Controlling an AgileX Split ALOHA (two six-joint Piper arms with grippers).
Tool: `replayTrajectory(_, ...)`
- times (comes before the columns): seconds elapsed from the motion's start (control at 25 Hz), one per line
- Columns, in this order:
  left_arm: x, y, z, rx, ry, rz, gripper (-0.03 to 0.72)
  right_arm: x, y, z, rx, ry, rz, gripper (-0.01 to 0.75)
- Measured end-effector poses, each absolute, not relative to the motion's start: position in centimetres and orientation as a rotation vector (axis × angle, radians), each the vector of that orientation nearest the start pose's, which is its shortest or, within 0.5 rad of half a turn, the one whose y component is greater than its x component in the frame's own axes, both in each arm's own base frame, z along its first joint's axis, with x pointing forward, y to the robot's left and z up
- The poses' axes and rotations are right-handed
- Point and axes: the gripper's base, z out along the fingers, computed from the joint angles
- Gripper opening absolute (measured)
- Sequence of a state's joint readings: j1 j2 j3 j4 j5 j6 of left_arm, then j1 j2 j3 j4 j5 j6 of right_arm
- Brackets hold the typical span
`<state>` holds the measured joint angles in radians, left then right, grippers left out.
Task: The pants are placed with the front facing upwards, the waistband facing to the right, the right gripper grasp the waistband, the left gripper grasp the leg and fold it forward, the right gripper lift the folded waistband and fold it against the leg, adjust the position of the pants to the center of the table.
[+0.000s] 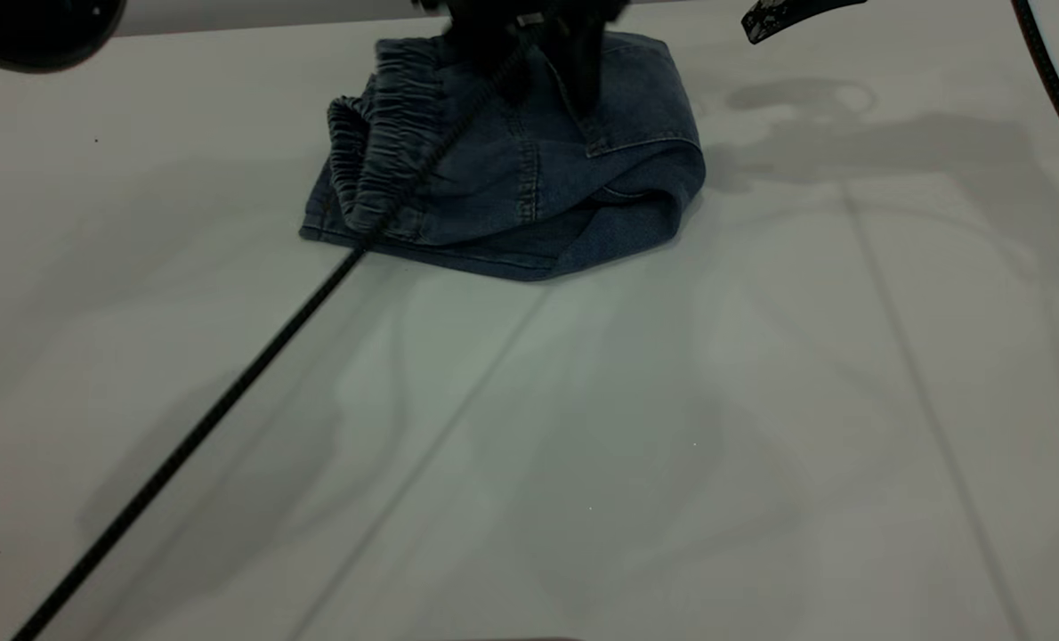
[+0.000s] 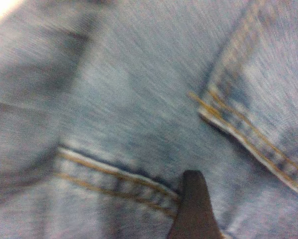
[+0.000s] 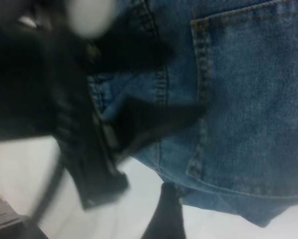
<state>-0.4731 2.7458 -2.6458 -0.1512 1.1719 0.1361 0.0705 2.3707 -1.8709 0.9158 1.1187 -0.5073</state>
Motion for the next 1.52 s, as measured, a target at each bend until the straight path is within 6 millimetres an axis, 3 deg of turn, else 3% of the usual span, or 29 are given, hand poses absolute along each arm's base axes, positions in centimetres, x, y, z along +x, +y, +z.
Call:
replayTrajectory(0.2,49.5,-26.0,16.6,0.917,2.534,-0.16,0.495,47.9,9.9,15.0,-0.23,2.69,1.144,0.589)
replayTrajectory(0.28,49.6,-25.9,16.9,0.967,2.506,-0.107,0.495,47.9,9.9,15.0,-0.23,2.69,1.144,0.589)
replayTrajectory(0.52,49.0,-25.6,13.9,1.072,2.576,-0.061,0.495,48.0,9.8,15.0,-0.219,2.681,1.129,0.589)
replayTrajectory(0.68,48.6,-24.8,11.6,1.339,2.538,0.056,0.495,48.0,9.8,15.0,-0.218,2.68,1.129,0.589)
replayTrajectory(0.84,49.2,-23.2,11.0,1.509,2.472,0.207,0.495,48.0,9.8,15.0,-0.218,2.68,1.129,0.589)
replayTrajectory(1.0,49.8,-21.9,10.3,1.518,2.485,0.212,0.495,48.0,9.8,15.0,-0.217,2.679,1.13,0.589)
replayTrajectory(1.2,49.7,-21.7,7.4,1.565,2.52,0.195,0.495,48.0,9.9,15.0,-0.216,2.678,1.131,0.589)
replayTrajectory(1.52,49.6,-22.0,7.0,1.227,2.692,0.079,0.495,48.1,9.8,15.0,-0.214,2.676,1.129,0.589)
